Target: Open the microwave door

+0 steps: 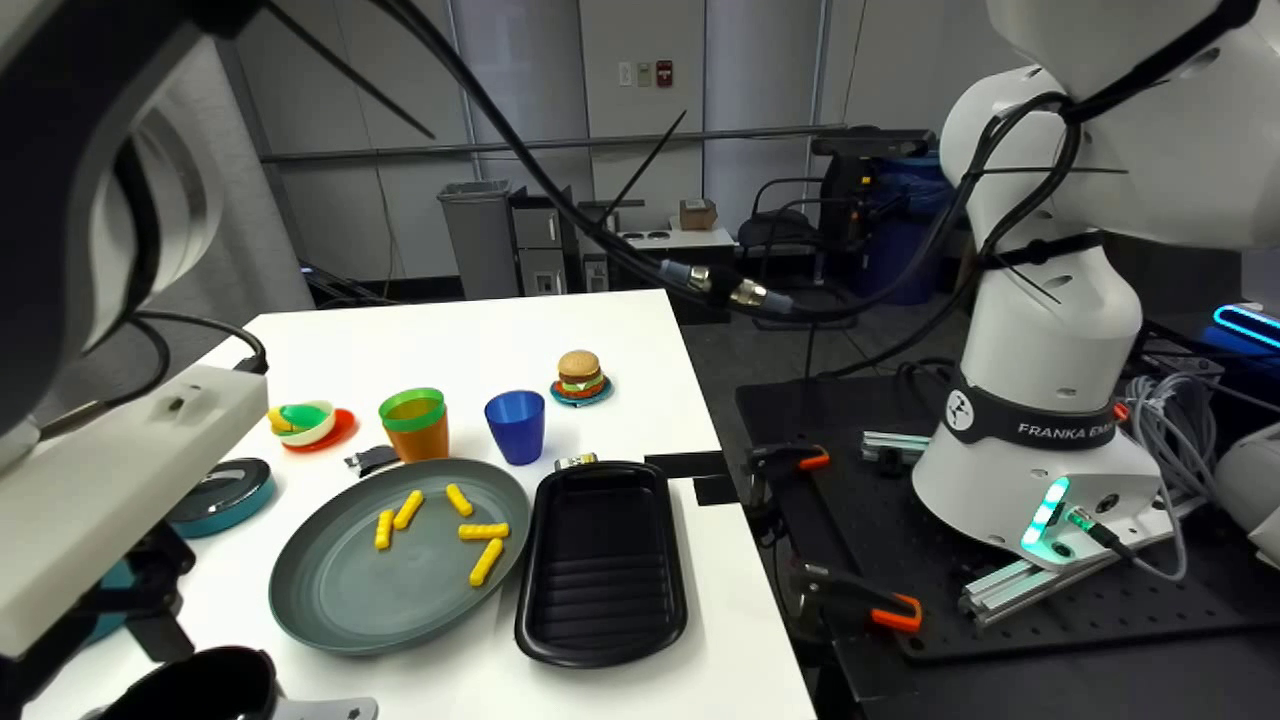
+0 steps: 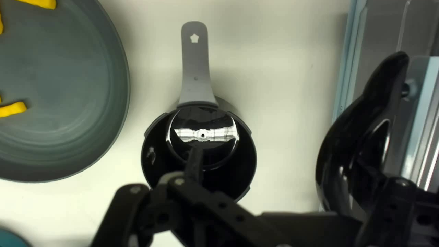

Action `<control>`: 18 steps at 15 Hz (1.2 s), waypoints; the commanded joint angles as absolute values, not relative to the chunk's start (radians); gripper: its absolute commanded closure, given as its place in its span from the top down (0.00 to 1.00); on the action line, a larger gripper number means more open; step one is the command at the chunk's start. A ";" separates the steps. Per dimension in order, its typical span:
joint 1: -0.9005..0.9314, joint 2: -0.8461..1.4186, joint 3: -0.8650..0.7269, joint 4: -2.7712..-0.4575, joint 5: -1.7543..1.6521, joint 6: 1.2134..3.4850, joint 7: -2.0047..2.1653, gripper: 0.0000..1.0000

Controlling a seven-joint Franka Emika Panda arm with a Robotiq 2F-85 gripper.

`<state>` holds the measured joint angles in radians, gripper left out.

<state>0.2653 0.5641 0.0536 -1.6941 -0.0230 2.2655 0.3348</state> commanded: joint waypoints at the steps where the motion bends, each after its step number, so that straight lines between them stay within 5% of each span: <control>1: 0.275 0.540 0.056 -1.701 -0.039 2.241 0.336 1.00; 18: 0.314 0.522 0.064 -1.684 -0.075 2.218 0.352 1.00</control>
